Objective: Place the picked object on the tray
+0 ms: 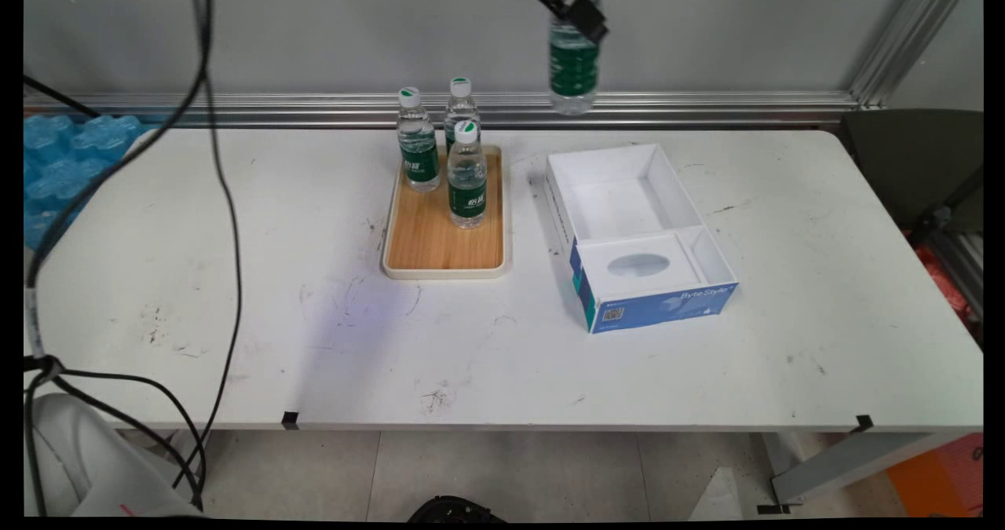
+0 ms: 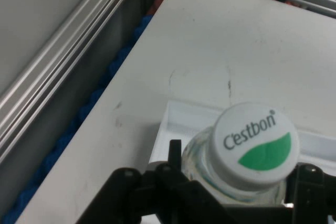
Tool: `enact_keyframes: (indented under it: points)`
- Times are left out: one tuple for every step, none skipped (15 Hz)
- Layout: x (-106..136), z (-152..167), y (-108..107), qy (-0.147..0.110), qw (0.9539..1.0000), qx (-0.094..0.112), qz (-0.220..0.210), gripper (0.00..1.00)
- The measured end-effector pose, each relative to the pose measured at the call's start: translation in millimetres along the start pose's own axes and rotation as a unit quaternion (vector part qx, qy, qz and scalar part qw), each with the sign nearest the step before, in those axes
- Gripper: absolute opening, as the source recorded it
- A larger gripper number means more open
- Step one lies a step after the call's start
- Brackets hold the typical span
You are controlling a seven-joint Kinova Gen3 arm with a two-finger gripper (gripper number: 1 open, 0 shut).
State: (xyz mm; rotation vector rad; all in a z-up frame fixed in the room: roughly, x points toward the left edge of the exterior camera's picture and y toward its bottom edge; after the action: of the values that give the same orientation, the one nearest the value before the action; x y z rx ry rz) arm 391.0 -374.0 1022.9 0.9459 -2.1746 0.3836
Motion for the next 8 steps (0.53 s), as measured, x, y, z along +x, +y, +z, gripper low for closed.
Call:
enact_keyframes:
  points:
    - [-6,-14,-2,-0.001,1.0000,0.004,-0.008,0.00]
    - [-14,-28,-4,-0.004,0.9998,0.009,-0.016,0.00]
    - [-22,-41,-6,-0.006,0.9996,0.015,-0.025,0.00]
    - [-29,-52,-7,-0.008,0.9993,0.019,-0.033,0.00]
    - [-35,-60,-8,-0.010,0.9989,0.023,-0.039,0.00]
    - [-40,-67,-9,-0.011,0.9986,0.026,-0.044,0.00]
    - [-47,-75,-11,-0.013,0.9981,0.031,-0.051,0.00]
    - [-53,-82,-12,-0.015,0.9976,0.036,-0.058,0.00]
